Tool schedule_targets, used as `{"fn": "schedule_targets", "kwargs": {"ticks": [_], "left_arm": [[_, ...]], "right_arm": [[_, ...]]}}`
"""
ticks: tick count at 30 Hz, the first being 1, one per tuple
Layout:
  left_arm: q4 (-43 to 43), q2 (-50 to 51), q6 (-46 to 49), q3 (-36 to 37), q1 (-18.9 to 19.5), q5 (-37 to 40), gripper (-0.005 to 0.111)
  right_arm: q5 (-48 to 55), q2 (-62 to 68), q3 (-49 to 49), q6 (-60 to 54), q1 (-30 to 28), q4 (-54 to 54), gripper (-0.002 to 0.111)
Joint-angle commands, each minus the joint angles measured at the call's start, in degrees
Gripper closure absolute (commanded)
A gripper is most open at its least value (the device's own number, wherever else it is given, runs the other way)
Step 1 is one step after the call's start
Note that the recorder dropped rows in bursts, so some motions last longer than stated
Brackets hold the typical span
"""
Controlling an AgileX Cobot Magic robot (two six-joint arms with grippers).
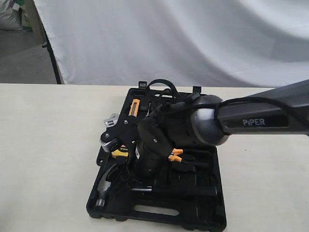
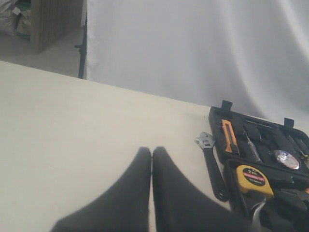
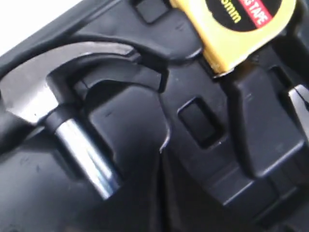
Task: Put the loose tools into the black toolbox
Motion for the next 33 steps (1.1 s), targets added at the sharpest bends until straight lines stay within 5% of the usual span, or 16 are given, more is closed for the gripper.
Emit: {"fn": "schedule_targets", "kwargs": {"ticks": [1,14,33], "left_arm": [[0.3,-0.2,-0.3,-0.2,1.5,-0.4,0.106],[0.3,-0.2,-0.3,-0.2,1.5,-0.4,0.106],[0.3,-0.2,-0.3,-0.2,1.5,-0.4,0.106]], "right_arm": [[2.2,3.0,0.6,0.2,-0.3,-0.3,0.109],[4.2,-8.0,-3.7,0.6,0.0,0.7,0.109],[1.1,0.4,5.0,1.9,2.2,1.3,0.109]]}}
